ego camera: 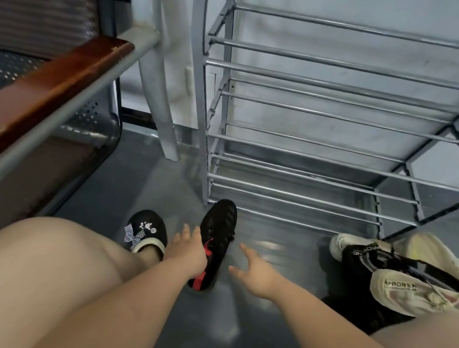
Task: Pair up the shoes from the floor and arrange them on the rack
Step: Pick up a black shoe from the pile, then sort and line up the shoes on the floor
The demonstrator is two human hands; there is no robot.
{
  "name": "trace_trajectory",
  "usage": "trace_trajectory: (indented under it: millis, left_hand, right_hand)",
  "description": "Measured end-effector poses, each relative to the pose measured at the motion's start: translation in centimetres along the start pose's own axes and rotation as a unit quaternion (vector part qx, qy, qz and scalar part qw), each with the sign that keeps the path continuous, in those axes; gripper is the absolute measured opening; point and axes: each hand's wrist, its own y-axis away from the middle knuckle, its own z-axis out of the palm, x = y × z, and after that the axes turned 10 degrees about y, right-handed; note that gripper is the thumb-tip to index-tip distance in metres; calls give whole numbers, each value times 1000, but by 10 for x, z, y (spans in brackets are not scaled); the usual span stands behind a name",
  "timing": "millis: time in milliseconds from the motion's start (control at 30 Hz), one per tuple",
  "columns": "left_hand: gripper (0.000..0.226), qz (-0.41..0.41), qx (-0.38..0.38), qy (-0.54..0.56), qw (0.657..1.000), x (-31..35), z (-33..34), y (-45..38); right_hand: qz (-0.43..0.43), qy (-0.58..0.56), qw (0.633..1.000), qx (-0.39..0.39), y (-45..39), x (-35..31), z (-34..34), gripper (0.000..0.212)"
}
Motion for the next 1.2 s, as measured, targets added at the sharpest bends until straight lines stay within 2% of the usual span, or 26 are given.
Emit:
trace_trajectory:
  millis: [67, 133, 367, 667, 767, 933, 1067, 1200]
  left_hand:
    - [68, 45, 11, -53, 998, 2, 3, 4]
    - [68, 84, 20, -86, 993, 5, 4, 7]
    - [71, 229, 45, -158, 960, 35, 14, 30]
    - [68, 405, 37, -282, 869, 105, 57, 76]
    - [68, 429, 25, -300, 851, 142, 67, 85]
    - [69, 448, 3, -298, 843, 196, 88, 94]
    - [70, 445, -28, -275, 852, 229, 107, 93]
    - [71, 429, -63, -252, 865, 251, 123, 85]
  right_hand:
    - [-12, 98, 995, 21, 7, 12, -4, 75]
    - [-4, 150, 988, 41, 14, 25, -8, 76]
    - [16, 234, 960, 152, 49, 55, -11, 76]
    - [92, 248, 945, 192, 127, 121, -17, 76]
    - [131, 229, 940, 219, 151, 149, -31, 76]
    - [169, 241, 927, 231, 183, 202, -59, 74]
    - [212, 220, 923, 232, 201, 255, -85, 72]
    - [276, 116, 923, 243, 203, 298, -97, 75]
